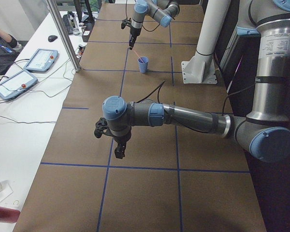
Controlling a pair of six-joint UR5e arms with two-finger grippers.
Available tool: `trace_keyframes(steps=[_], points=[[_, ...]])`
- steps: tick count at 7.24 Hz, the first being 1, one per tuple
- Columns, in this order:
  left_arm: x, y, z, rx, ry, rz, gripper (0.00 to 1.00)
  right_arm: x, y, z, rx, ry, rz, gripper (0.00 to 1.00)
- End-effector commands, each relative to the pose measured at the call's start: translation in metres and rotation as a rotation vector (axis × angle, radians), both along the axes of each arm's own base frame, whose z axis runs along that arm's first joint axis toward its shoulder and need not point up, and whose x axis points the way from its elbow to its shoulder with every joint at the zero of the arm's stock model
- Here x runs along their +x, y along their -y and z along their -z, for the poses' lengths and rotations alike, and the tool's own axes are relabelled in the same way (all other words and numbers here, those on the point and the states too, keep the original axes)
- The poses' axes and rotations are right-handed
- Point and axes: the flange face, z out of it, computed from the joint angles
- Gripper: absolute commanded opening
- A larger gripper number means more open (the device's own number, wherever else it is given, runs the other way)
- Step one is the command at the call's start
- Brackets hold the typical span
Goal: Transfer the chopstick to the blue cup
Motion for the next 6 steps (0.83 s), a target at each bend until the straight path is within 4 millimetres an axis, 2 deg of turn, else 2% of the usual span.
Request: trace_keyframes(steps=[1,3,4,5,6], points=[[0.0,0.0,-0.001,-0.001,0.001,-0.001,1.0,0.001,-0.004,0.0,0.005,0.002,0.003,1.0],[0.0,0.001,0.0,0.001,0.001,-0.001,1.0,0.001,-0.007,0.004,-0.001,0.014,0.023,1.0],[0.0,0.001,-0.001,-0.001,0.001,-0.001,1.0,0.01,-0.008,0.002,-0.011,0.029,0.044,1.0],[0.0,0.0,-0.003,-0.007,0.001,-0.001,1.0,0.034,0.008,-0.01,-0.035,0.043,0.072,1.0],[0.0,-0.003,-0.011,-0.021,0.003,-0.002,1.0,0.068,0.022,-0.029,-0.022,0.046,0.125,1.0]])
